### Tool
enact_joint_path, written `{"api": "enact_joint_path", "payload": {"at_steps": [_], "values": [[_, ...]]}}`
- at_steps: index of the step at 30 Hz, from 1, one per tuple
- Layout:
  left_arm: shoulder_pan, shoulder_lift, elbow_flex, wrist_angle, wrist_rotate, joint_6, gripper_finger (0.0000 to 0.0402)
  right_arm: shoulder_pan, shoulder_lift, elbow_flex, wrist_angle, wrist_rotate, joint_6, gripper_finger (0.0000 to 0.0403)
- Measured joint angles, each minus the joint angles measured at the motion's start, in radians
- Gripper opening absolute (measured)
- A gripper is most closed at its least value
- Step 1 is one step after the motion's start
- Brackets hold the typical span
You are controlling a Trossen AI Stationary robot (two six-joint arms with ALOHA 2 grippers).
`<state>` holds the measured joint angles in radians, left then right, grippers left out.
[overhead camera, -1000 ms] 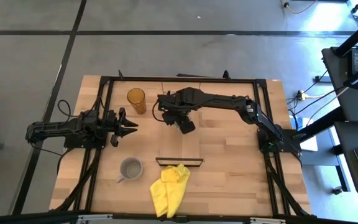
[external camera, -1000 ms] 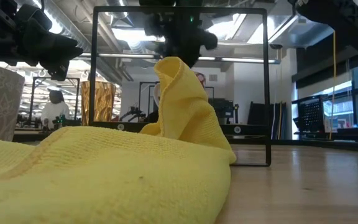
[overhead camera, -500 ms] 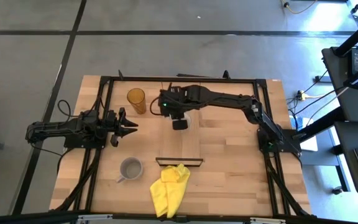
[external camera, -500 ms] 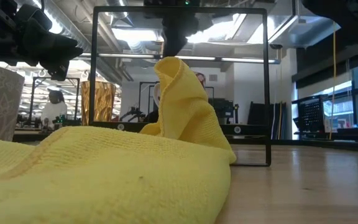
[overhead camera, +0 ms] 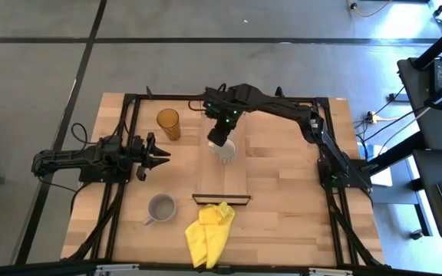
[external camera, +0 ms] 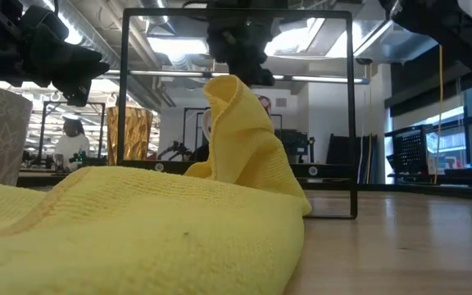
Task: Stack small to large cups/mugs on shelf
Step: Put the red patterned mug on the shelf
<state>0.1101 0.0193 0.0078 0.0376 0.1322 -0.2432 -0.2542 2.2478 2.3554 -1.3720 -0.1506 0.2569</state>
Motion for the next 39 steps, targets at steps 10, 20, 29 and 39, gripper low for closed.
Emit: {"api": "enact_joint_path", "payload": {"at_steps": [10,20,29,39], "values": [[0.0,0.0,0.0,0.0,0.0,0.0,0.0096,0.022,0.052,-0.005,0.045,0.029,0.056,0.0002],[0.0,0.0,0.0,0.0,0.0,0.0,0.0096,0.042,0.089,-0.005,0.094,0.009,0.033,0.0004],[0.0,0.0,0.0,0.0,0.0,0.0,0.0096,0.068,0.089,-0.005,0.097,-0.027,0.0,0.0004],[0.0,0.0,0.0,0.0,0.0,0.0,0.0096,0.079,0.089,-0.005,0.1,-0.037,-0.027,0.0005]]}}
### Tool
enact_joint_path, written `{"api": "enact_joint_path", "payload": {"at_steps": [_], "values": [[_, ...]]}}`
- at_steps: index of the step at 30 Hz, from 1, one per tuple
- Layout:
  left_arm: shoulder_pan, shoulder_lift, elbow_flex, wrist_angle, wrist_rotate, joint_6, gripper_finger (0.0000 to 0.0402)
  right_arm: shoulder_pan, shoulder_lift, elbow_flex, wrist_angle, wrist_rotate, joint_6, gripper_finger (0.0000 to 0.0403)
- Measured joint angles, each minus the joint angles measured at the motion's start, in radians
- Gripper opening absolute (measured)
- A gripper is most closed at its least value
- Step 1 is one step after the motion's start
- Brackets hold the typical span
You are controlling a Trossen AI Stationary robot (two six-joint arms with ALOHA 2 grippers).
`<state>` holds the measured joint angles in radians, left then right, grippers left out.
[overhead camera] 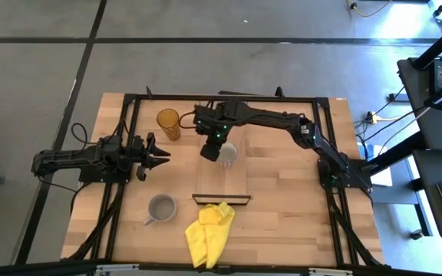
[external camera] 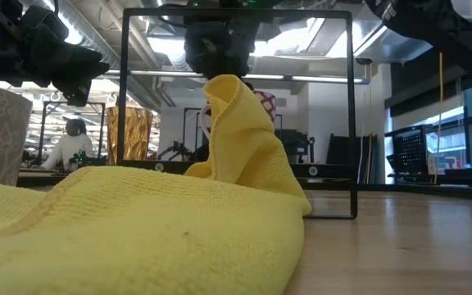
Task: Stack small to large cups/mugs on shelf
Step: Put the red patterned mug on the shelf, then put the gray mug on the shelf
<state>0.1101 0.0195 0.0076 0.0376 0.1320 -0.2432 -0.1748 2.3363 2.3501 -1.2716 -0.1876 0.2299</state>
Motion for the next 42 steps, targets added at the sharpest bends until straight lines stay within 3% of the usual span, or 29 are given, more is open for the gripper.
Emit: {"api": "enact_joint_path", "payload": {"at_steps": [4,7,13,17,21,24,28,32,37,42], "values": [[0.0,0.0,0.0,0.0,0.0,0.0,0.0096,-0.001,0.0,0.001,0.089,0.086,-0.041,0.0005],[0.0,0.0,0.0,0.0,0.0,0.0,0.0096,0.0,-0.001,0.004,0.235,0.06,-0.094,0.0008],[0.0,0.0,0.0,0.0,0.0,0.0,0.0096,0.021,-0.025,0.005,0.549,-0.257,-0.128,0.0036],[0.0,0.0,0.0,0.0,0.0,0.0,0.0096,0.022,-0.064,0.005,0.795,-0.473,0.003,0.0067],[0.0,0.0,0.0,0.0,-0.002,0.0,0.0096,0.038,-0.151,0.006,0.976,-0.529,0.074,0.0102],[0.0,0.0,0.0,-0.001,-0.004,0.0,0.0096,0.076,-0.241,0.008,0.958,-0.416,-0.035,0.0119],[0.0,0.0,0.0,-0.001,-0.007,0.0,0.0096,0.151,-0.341,0.008,0.772,-0.073,-0.295,0.0122],[0.0,0.0,0.0,0.001,-0.015,0.001,0.0096,0.193,-0.391,0.007,0.577,0.187,-0.339,0.0123],[0.0,0.0,0.0,0.086,-0.043,0.004,0.0096,0.199,-0.416,0.006,0.427,0.329,-0.231,0.0123],[0.0,0.0,0.0,0.261,-0.043,-0.049,0.0096,0.199,-0.418,0.006,0.394,0.352,-0.163,0.0123]]}}
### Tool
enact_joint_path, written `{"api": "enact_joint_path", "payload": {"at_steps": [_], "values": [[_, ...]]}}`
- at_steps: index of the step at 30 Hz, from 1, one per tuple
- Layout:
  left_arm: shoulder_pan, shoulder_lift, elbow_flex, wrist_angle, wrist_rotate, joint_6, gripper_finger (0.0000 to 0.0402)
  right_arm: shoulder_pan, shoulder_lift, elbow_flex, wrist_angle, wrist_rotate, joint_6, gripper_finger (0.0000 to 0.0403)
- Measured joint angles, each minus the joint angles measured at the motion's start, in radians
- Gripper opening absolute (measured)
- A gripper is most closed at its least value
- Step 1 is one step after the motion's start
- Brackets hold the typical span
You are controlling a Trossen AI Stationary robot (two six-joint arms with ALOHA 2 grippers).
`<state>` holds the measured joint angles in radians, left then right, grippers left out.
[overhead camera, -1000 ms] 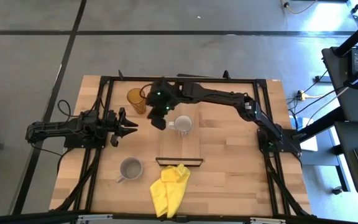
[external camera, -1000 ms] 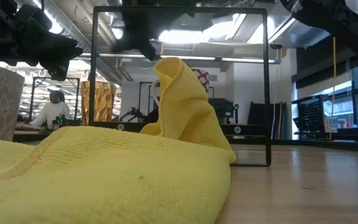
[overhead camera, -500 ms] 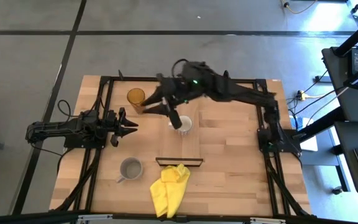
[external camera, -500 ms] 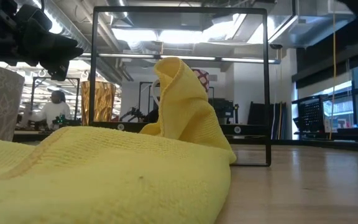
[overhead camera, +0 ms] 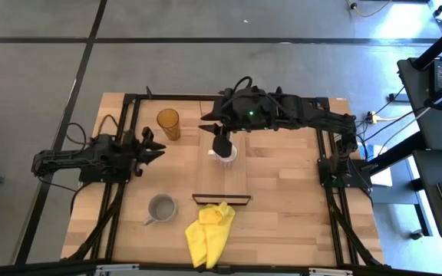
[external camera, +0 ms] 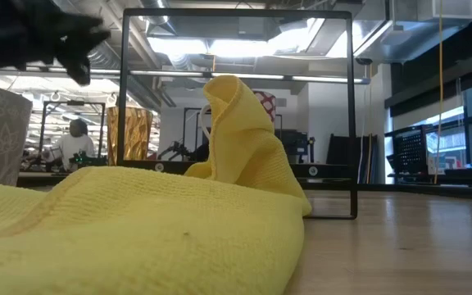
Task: Stack small to large cups/mugs on shelf
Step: Put the gray mug on the shelf
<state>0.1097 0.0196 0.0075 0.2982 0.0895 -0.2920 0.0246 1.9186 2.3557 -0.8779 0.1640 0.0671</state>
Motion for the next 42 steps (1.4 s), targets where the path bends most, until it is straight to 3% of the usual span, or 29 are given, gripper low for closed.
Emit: {"api": "enact_joint_path", "payload": {"at_steps": [9,12,15,19,21,25,29,33,37,39,42], "values": [[0.0,-0.001,0.023,0.456,-0.133,-0.169,0.0096,0.0,0.0,0.0,0.029,0.104,0.006,0.0123],[0.002,-0.001,0.049,0.485,-0.162,-0.227,0.0096,-0.001,0.0,0.0,0.029,0.132,0.006,0.0123],[0.002,0.0,0.144,0.231,-0.079,-0.284,0.0096,-0.008,0.0,0.0,0.029,0.133,0.006,0.0123],[0.001,0.075,0.416,-0.419,0.038,-0.309,0.0096,-0.018,0.0,0.0,0.029,0.133,0.007,0.0123],[-0.002,0.137,0.573,-0.723,0.029,-0.237,0.0096,-0.024,0.0,0.0,0.029,0.133,0.006,0.0123],[-0.002,0.273,0.836,-1.123,-0.054,-0.102,0.0096,-0.034,0.0,0.0,0.026,0.133,0.007,0.0123],[-0.002,0.393,1.015,-1.275,-0.038,-0.12,0.0096,-0.036,0.0,0.0,0.009,0.133,0.007,0.0123],[-0.002,0.508,1.12,-1.369,0.081,-0.125,0.009,-0.036,0.0,0.0,-0.026,0.136,0.007,0.0123],[-0.011,0.624,1.182,-1.55,0.042,-0.095,0.0071,-0.036,0.0,0.0,-0.072,0.175,0.005,0.0123],[-0.037,0.67,1.205,-1.47,0.072,-0.03,0.0062,-0.04,0.0,0.0,-0.074,0.175,0.003,0.0123],[-0.094,0.708,1.247,-1.133,0.234,0.084,0.005,-0.054,0.0,0.0,-0.057,0.169,0.001,0.0123]]}}
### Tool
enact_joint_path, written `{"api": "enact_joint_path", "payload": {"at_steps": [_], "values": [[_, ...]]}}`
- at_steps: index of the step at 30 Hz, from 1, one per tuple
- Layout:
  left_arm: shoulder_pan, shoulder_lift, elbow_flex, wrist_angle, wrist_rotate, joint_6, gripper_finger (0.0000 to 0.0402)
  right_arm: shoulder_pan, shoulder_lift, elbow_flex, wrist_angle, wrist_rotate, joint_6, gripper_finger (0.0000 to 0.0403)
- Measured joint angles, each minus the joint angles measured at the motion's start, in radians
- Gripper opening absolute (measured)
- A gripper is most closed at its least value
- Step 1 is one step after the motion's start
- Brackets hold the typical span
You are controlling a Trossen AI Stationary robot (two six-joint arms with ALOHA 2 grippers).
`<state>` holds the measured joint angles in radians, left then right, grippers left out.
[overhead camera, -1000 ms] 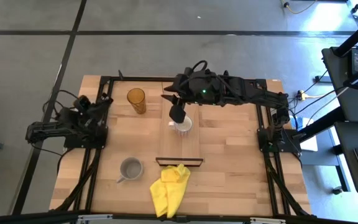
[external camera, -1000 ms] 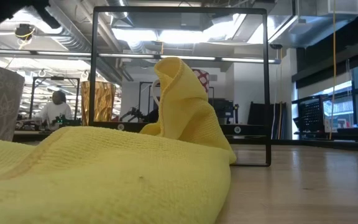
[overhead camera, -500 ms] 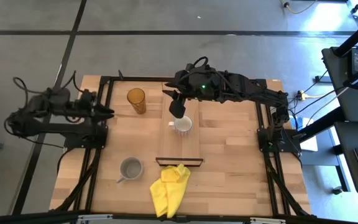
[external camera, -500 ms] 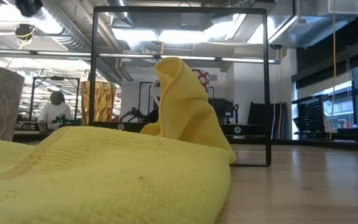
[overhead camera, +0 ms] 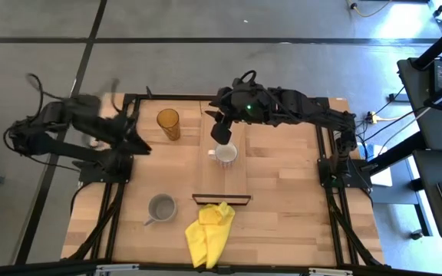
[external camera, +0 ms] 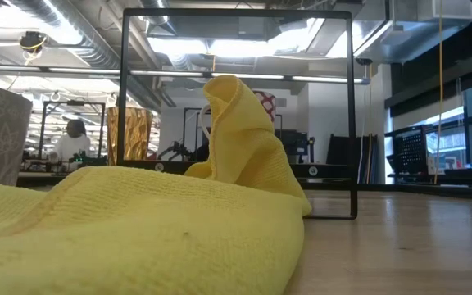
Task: Stack small to large cups/mugs on shelf
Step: Put the gray mug on the shelf
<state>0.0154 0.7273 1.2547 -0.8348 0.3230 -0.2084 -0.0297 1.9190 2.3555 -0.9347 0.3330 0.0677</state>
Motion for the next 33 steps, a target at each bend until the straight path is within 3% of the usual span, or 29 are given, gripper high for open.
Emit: {"api": "enact_joint_path", "payload": {"at_steps": [4,7,9,11,14,16,19,22,25,28,30,33], "values": [[-0.057,0.025,0.021,0.475,0.225,0.026,0.0043,-0.038,0.0,0.0,0.038,-0.069,0.002,0.0123],[-0.107,0.037,0.017,0.706,0.423,-0.05,0.0043,-0.056,0.0,0.0,0.067,-0.103,-0.003,0.0123],[-0.175,0.038,-0.003,0.775,0.449,-0.104,0.0043,-0.062,0.0,0.0,0.072,-0.105,-0.018,0.0123],[-0.273,0.036,-0.049,0.797,0.382,-0.147,0.0043,-0.065,0.0,0.0,0.072,-0.107,-0.024,0.0123],[-0.466,0.038,-0.156,0.833,0.193,-0.186,0.0042,-0.066,0.0,0.0,0.071,-0.105,-0.024,0.0123],[-0.617,0.049,-0.237,0.885,0.003,-0.198,0.0042,-0.066,0.0,0.0,0.071,-0.101,-0.024,0.0123],[-0.832,0.057,-0.314,0.933,-0.334,-0.186,0.0042,-0.066,0.0,0.0,0.071,-0.1,-0.024,0.0123],[-1.066,0.055,-0.282,0.912,-0.749,-0.183,0.0042,-0.066,0.0,0.0,0.07,-0.1,-0.024,0.0123],[-1.311,0.089,-0.171,0.685,-1.206,-0.209,0.0041,-0.066,0.0,0.0,0.071,-0.1,-0.02,0.0123],[-1.494,0.146,-0.019,0.361,-1.534,-0.245,0.0041,-0.066,0.0,0.0,0.07,-0.099,-0.02,0.0123],[-1.55,0.181,0.087,0.145,-1.638,-0.282,0.0041,-0.066,0.0,0.0,0.07,-0.099,-0.02,0.0123],[-1.522,0.22,0.217,-0.186,-1.626,-0.423,0.0041,-0.066,0.0,0.0,0.068,-0.099,-0.015,0.0123]]}}
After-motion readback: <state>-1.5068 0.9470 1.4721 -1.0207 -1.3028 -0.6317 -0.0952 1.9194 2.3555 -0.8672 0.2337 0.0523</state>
